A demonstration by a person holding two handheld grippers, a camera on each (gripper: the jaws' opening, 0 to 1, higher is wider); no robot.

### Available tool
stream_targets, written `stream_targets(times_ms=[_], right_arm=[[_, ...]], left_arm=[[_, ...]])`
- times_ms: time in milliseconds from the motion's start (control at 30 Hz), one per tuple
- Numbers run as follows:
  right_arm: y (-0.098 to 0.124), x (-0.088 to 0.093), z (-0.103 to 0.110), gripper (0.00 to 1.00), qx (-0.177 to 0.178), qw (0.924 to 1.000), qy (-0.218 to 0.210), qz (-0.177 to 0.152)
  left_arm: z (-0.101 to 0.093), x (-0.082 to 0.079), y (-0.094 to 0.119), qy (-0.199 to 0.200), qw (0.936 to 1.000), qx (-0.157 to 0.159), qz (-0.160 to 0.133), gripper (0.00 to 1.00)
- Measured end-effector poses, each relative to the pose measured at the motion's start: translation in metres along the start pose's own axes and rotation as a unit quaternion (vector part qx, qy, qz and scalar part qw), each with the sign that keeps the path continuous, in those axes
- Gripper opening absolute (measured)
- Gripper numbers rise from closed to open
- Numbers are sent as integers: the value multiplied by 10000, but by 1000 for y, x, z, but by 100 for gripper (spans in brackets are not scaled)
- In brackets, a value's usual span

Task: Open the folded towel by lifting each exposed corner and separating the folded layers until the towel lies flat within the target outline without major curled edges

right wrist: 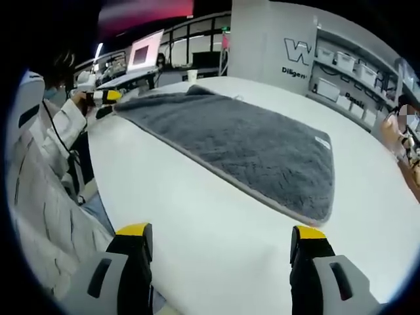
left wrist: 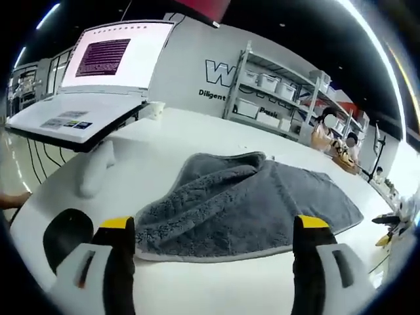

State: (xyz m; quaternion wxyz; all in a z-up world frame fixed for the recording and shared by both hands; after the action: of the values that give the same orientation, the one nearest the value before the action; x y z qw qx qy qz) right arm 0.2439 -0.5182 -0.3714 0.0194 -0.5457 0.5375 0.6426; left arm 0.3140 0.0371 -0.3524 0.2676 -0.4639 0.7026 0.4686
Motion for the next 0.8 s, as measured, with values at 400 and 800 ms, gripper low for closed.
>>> stream_targets(times_ms=[400,800], right_arm=[[7,-1,-39,82,680,9908,-983,-640],[2,24,-91,71,1989,9574,-1954,-755]], left_arm=[[-4,6,-3,-72,9995,165,256,99],[-10,4,-3,-43,9994,301,156,99]])
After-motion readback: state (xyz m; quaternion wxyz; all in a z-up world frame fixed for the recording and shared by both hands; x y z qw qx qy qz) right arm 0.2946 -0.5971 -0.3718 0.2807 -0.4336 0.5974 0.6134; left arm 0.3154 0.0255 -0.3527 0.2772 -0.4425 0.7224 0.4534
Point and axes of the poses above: the point that each gripper's makers call its tool centre point, and the gripper's own axes: y roughly backward along the fingers, z roughly to its left, x roughly out of its underside, the point moved 7 cm from there along y, roughly backward along the fingers, and after that the axes turned 11 degrees about y, right-handed, at the moved point
